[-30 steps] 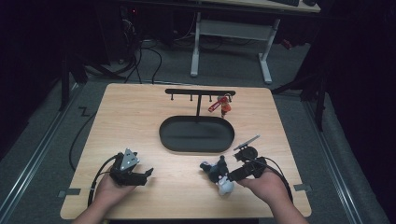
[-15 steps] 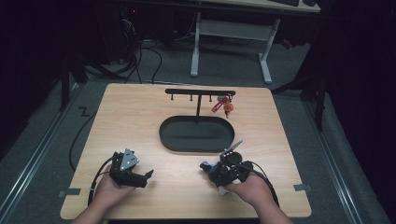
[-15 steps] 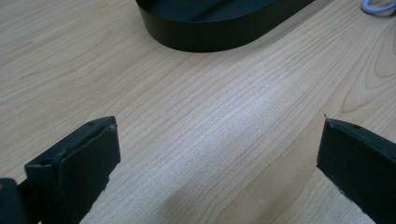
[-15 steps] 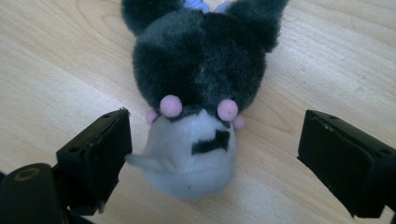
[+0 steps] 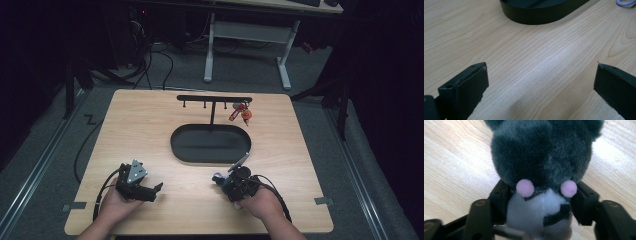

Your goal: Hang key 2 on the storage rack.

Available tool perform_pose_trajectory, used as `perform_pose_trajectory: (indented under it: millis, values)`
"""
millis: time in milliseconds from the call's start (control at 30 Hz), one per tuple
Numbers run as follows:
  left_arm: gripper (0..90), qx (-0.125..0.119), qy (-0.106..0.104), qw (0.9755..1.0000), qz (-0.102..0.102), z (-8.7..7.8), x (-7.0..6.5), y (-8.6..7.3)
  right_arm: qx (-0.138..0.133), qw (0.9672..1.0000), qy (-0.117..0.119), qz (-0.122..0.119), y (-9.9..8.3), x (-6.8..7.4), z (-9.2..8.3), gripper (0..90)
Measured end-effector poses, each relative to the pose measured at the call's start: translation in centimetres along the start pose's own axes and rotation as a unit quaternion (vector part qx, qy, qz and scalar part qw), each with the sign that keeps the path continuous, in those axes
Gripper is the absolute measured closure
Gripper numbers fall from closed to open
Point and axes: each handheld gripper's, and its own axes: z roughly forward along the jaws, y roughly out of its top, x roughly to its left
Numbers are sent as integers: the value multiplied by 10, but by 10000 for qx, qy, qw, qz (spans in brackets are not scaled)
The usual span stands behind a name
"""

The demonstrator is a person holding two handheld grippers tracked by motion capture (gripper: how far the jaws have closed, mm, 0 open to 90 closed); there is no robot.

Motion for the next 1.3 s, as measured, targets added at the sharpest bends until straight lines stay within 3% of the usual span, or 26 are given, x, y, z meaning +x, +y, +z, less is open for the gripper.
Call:
perform_pose_trajectory:
  millis: [167, 400, 633, 933, 1300]
  values:
    - [5, 6, -44, 10000, 43, 1, -1, 1, -140, 9999, 3, 6, -1, 2, -11, 466]
    - [7, 21, -40, 10000, 34, 3, -1, 3, -272, 9996, -39, -12, -3, -6, -28, 470]
    - [7, -17, -60, 10000, -25, 3, 0, 3, -270, 9996, -2, 0, 0, -11, -46, 469]
    - [8, -24, -97, 9999, -39, 2, 0, 2, -465, 9989, -78, 30, 13, -18, -68, 468]
    - [15, -3, -93, 9999, -53, 2, 3, 1, -458, 9988, -77, 137, 33, -29, -82, 470]
